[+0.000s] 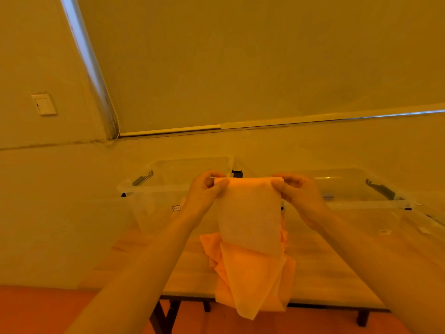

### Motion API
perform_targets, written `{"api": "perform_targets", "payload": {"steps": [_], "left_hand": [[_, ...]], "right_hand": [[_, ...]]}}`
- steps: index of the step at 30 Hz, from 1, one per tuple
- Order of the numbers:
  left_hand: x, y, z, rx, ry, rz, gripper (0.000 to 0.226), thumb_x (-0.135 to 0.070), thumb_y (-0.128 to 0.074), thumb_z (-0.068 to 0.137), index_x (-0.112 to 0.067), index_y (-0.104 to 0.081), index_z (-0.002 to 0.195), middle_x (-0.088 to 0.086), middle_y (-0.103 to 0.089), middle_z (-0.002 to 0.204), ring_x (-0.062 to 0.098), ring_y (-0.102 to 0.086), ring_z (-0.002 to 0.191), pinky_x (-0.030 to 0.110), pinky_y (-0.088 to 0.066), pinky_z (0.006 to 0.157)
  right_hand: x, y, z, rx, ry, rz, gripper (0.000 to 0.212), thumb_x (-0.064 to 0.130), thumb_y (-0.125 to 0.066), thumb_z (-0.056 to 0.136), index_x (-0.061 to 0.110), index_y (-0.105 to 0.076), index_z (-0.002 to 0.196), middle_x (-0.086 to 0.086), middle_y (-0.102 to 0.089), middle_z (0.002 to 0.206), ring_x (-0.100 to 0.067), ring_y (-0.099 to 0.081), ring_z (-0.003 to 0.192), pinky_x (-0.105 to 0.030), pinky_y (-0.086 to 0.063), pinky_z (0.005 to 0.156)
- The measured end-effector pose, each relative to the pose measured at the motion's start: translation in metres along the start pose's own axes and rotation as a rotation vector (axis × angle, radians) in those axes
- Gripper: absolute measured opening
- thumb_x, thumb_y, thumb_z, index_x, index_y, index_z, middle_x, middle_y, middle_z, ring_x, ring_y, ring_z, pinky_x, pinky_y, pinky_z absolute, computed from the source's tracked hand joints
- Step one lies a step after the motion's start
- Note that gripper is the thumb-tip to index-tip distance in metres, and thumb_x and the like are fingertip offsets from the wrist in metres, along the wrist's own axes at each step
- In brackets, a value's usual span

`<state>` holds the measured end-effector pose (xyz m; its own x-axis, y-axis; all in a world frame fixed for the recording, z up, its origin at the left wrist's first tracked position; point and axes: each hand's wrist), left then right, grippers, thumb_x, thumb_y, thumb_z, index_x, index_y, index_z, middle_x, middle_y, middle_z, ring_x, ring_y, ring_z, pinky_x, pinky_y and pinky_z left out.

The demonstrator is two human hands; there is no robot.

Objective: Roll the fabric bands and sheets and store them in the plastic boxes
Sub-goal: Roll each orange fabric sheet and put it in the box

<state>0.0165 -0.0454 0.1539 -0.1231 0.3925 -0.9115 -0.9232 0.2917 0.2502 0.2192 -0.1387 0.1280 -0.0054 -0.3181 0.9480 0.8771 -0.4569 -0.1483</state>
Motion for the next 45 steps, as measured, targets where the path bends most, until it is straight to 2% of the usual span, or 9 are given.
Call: {"api": "perform_targets", "payload": {"steps": [5, 7, 12, 17, 22, 29, 35, 40, 45], "left_hand": [[0.03, -0.003, -0.006, 0.05, 0.055, 0.012, 0.02, -0.017, -0.07, 0.082, -0.029, -0.066, 0.097, -0.006, -0.063, 0.112, 0.017, -0.06, 0.103, 0.037, -0.055, 0.086], [0.04, -0.007, -0.008, 0.069, 0.088, 0.033, 0.024, -0.018, -0.073, 0.079, -0.035, -0.066, 0.094, -0.008, -0.065, 0.11, 0.014, -0.062, 0.101, 0.037, -0.056, 0.084], [0.054, -0.019, -0.017, 0.059, 0.146, -0.032, 0.021, -0.012, -0.068, 0.084, -0.02, -0.064, 0.103, 0.003, -0.067, 0.107, 0.013, -0.065, 0.093, 0.02, -0.055, 0.071], [0.062, -0.022, -0.021, 0.072, 0.171, -0.007, 0.016, -0.016, -0.066, 0.086, -0.022, -0.064, 0.101, -0.007, -0.065, 0.098, 0.007, -0.063, 0.087, 0.014, -0.051, 0.061], [0.067, -0.021, -0.018, 0.095, 0.173, 0.016, 0.028, -0.011, -0.071, 0.081, -0.023, -0.063, 0.105, -0.011, -0.059, 0.105, 0.008, -0.057, 0.098, 0.023, -0.051, 0.078], [0.07, -0.022, -0.016, 0.051, 0.21, 0.017, 0.022, -0.014, -0.073, 0.079, -0.028, -0.064, 0.093, -0.002, -0.063, 0.112, 0.019, -0.058, 0.108, 0.042, -0.051, 0.094], [0.075, -0.024, -0.017, 0.068, 0.192, 0.041, 0.023, -0.014, -0.074, 0.078, -0.025, -0.064, 0.096, -0.002, -0.064, 0.108, 0.018, -0.061, 0.102, 0.037, -0.054, 0.087], [0.078, -0.026, -0.018, 0.039, 0.219, 0.047, 0.012, -0.022, -0.071, 0.082, -0.023, -0.065, 0.092, -0.004, -0.067, 0.096, 0.016, -0.064, 0.094, 0.028, -0.054, 0.076], [0.078, -0.023, -0.019, 0.062, 0.205, 0.023, 0.022, -0.013, -0.073, 0.079, -0.023, -0.065, 0.097, -0.007, -0.062, 0.104, 0.012, -0.059, 0.098, 0.031, -0.053, 0.083]], "right_hand": [[-0.025, 0.008, -0.014, -0.002, -0.068, 0.003, 0.023, 0.009, -0.066, 0.086, 0.019, -0.066, 0.106, -0.003, -0.069, 0.103, -0.015, -0.069, 0.087, -0.022, -0.057, 0.065], [-0.031, 0.01, -0.018, -0.016, -0.081, -0.012, 0.021, 0.01, -0.065, 0.087, 0.021, -0.064, 0.104, -0.001, -0.067, 0.103, -0.016, -0.068, 0.09, -0.025, -0.057, 0.066], [-0.043, 0.015, -0.021, -0.001, -0.105, -0.079, 0.027, 0.01, -0.066, 0.085, 0.015, -0.063, 0.112, 0.003, -0.065, 0.103, -0.013, -0.065, 0.091, -0.022, -0.055, 0.064], [-0.052, 0.019, -0.021, 0.025, -0.113, -0.192, 0.027, 0.009, -0.069, 0.083, 0.015, -0.065, 0.11, 0.004, -0.062, 0.104, -0.012, -0.063, 0.092, -0.02, -0.054, 0.06], [-0.061, 0.016, -0.022, -0.025, -0.113, -0.175, 0.015, 0.013, -0.066, 0.086, 0.022, -0.066, 0.098, 0.005, -0.065, 0.097, -0.011, -0.063, 0.091, -0.021, -0.054, 0.066], [-0.063, 0.014, -0.023, -0.016, -0.155, -0.182, 0.026, 0.012, -0.068, 0.085, 0.022, -0.063, 0.107, 0.013, -0.061, 0.093, -0.004, -0.06, 0.082, -0.014, -0.051, 0.052], [-0.067, 0.015, -0.024, -0.074, -0.143, -0.171, 0.013, 0.017, -0.067, 0.086, 0.023, -0.064, 0.097, 0.01, -0.062, 0.092, -0.006, -0.061, 0.082, -0.013, -0.051, 0.051], [-0.067, 0.015, -0.024, -0.052, -0.15, -0.194, 0.028, 0.008, -0.071, 0.082, 0.02, -0.064, 0.106, 0.015, -0.057, 0.097, 0.0, -0.055, 0.083, -0.008, -0.047, 0.047], [-0.07, 0.015, -0.025, -0.029, -0.168, -0.173, 0.029, 0.005, -0.069, 0.082, 0.019, -0.064, 0.106, 0.012, -0.061, 0.094, -0.001, -0.058, 0.082, -0.01, -0.048, 0.049]]}}
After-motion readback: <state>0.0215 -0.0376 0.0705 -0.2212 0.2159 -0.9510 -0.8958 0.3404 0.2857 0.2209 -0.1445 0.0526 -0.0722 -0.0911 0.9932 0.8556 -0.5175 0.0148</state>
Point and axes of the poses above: each hand's wrist, its own z-axis towards the middle knuckle, its own y-axis out of the back of the hand, x = y × z
